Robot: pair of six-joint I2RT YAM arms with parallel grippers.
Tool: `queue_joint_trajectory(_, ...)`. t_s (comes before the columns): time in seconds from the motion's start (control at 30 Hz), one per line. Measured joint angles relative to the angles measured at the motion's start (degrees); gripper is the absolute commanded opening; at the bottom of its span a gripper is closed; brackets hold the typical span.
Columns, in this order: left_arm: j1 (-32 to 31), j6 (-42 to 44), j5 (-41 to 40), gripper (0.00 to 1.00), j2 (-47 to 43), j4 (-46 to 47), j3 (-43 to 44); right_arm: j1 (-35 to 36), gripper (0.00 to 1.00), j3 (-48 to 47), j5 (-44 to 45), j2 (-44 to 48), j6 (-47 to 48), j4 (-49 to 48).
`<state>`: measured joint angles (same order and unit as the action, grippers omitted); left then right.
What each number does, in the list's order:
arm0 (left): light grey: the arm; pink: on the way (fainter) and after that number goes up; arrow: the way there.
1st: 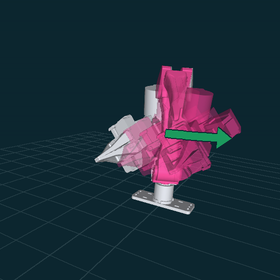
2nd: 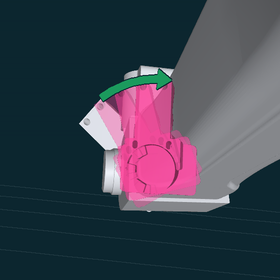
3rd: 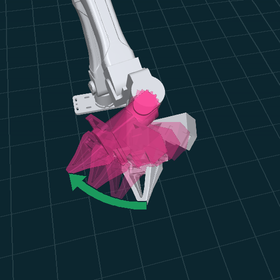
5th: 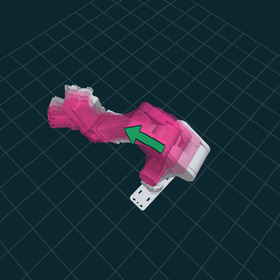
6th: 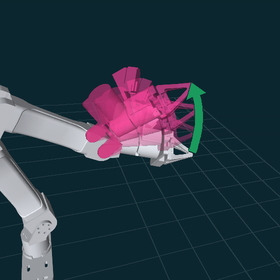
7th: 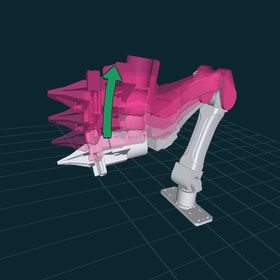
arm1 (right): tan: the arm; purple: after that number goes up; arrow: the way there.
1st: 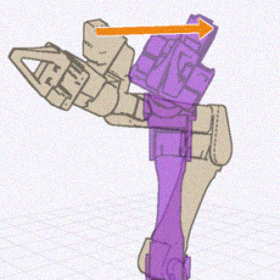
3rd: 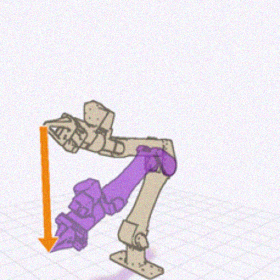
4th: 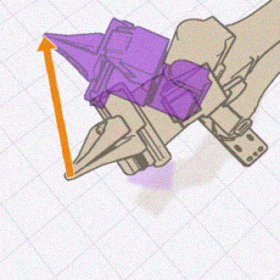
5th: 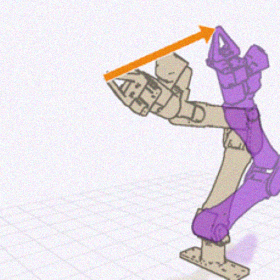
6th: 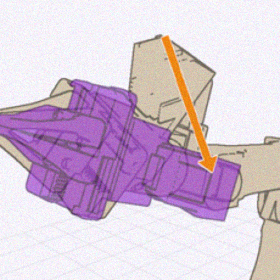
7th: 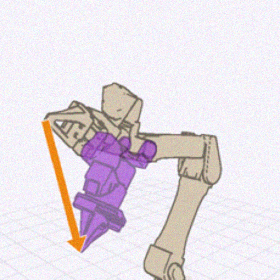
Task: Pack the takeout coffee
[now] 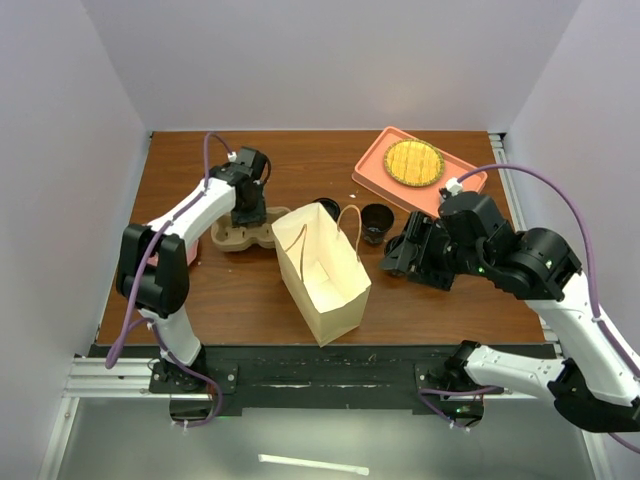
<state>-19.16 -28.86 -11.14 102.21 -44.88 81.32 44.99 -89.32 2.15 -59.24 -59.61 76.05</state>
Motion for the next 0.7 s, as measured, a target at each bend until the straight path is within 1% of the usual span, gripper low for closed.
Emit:
queue_joint_trajectory(0.2, 0.00, 0.07, -0.55, 0.40, 0.07, -0.46, -1.57, 0.00, 0.71, 0.07, -0.15, -0.09, -0.44, -0.46)
queue_joint_trajectory(0.33, 0.00, 0.20, -0.72, 0.45, 0.09, -0.31, -1.57, 0.00, 0.71, 0.26, -0.17, 0.00, -0.50, -0.66)
queue_joint_trajectory(0.7, 0.00, 1.03, -0.72, 0.47, 0.83, -0.52, -1.53, 0.00, 0.71, 0.26, -0.20, 0.02, -0.46, -0.66)
